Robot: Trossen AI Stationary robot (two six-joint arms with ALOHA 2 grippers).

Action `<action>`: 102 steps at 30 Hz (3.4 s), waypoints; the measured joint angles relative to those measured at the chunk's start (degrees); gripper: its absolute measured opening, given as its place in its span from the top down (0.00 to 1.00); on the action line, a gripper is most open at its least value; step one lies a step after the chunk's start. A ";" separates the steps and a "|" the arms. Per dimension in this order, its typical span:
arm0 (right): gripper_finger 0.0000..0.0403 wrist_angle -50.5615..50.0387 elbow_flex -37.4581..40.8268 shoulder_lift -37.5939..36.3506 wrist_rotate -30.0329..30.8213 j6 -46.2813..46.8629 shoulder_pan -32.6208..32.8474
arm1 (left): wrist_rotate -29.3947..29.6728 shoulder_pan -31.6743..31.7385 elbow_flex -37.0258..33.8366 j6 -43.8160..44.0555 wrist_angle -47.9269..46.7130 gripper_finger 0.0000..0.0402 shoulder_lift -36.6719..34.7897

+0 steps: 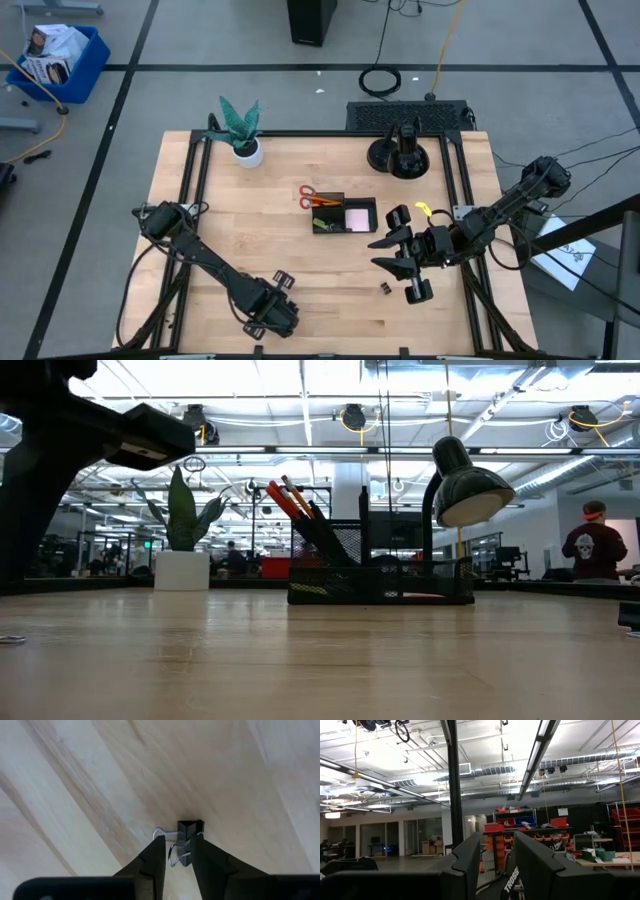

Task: Pick and place office supplies into organizer
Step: Put the left black binder clip into the desk organizer

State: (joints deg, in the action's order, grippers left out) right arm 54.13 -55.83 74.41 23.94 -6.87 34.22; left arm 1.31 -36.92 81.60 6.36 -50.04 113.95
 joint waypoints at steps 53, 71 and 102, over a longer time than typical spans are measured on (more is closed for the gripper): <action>0.73 0.00 0.02 0.00 -0.01 0.17 0.00 | -6.00 0.58 -0.63 1.93 0.57 0.98 -0.04; 0.73 0.02 0.02 0.00 0.00 0.20 0.00 | -2.24 3.00 2.82 5.99 -4.96 1.00 -0.33; 0.73 4.82 0.02 -1.08 -0.15 -0.25 0.00 | 26.17 17.37 29.62 8.60 -10.52 1.00 -0.55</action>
State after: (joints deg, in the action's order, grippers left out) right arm 58.95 -55.81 73.34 23.79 -7.12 34.22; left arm 27.48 -19.54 111.22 14.96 -60.56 113.40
